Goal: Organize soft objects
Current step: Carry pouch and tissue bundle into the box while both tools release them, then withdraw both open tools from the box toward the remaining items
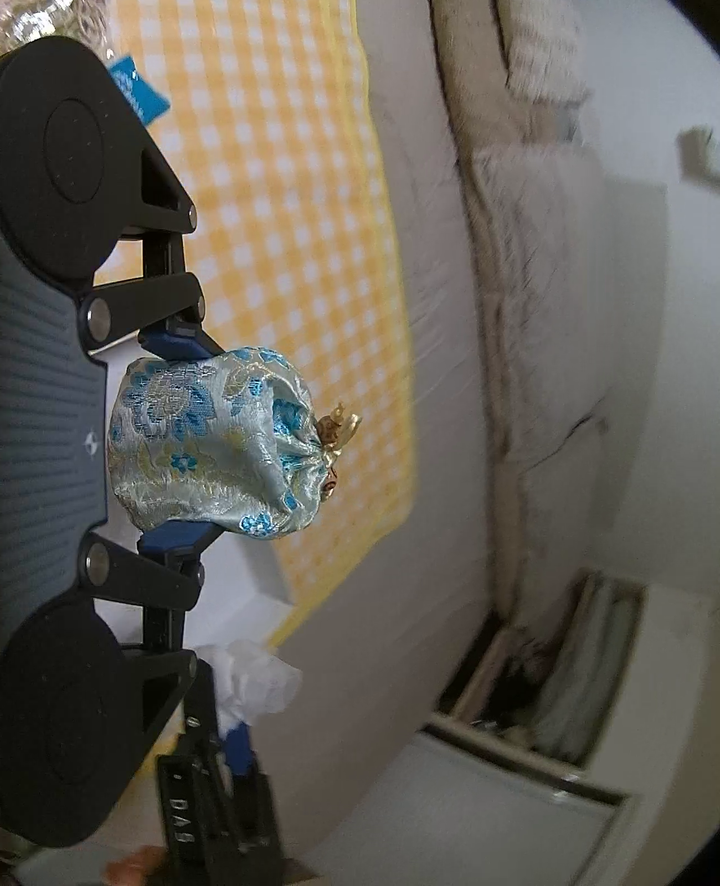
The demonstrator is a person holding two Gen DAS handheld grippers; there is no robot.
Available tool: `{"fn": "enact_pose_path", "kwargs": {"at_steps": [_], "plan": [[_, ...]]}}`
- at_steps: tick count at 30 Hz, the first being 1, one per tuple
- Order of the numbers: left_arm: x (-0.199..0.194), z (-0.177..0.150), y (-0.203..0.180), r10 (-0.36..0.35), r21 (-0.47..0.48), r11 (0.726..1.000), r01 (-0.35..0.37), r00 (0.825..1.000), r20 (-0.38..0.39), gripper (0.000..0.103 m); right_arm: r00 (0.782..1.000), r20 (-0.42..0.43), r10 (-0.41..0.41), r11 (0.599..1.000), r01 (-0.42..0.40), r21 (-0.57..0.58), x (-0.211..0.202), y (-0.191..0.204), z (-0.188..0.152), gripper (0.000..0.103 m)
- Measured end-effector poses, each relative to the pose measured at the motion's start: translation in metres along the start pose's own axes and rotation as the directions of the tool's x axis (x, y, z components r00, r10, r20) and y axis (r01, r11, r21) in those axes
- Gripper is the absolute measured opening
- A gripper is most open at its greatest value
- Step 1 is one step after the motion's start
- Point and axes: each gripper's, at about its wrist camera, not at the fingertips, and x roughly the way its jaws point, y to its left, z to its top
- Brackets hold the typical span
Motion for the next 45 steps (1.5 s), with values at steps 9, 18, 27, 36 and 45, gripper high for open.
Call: {"fn": "enact_pose_path", "kwargs": {"at_steps": [9,18,27,36,45], "plan": [[0.05,-0.021,0.008,0.008,0.144,0.99,0.008,0.994,-0.111,0.056,0.985,-0.166,-0.04,0.999,0.037,-0.022,0.035,-0.033,-0.024,0.054],[0.064,-0.024,0.009,-0.007,0.173,0.985,0.02,0.997,-0.076,0.09,0.968,-0.249,-0.015,0.992,-0.017,-0.128,0.056,-0.02,-0.036,0.055],[0.056,-0.028,0.013,0.008,0.172,0.985,0.013,0.993,-0.121,0.091,0.948,-0.317,-0.012,0.978,-0.055,-0.202,0.075,-0.012,-0.041,0.055],[0.051,-0.033,0.001,-0.025,0.174,0.984,0.049,0.99,-0.137,0.091,0.929,-0.368,-0.027,0.983,-0.043,-0.18,0.087,-0.015,-0.046,0.078],[0.044,-0.037,-0.007,-0.043,0.173,0.983,0.068,0.989,-0.145,0.091,0.932,-0.359,-0.038,0.988,-0.019,-0.154,0.078,-0.017,-0.046,0.082]]}}
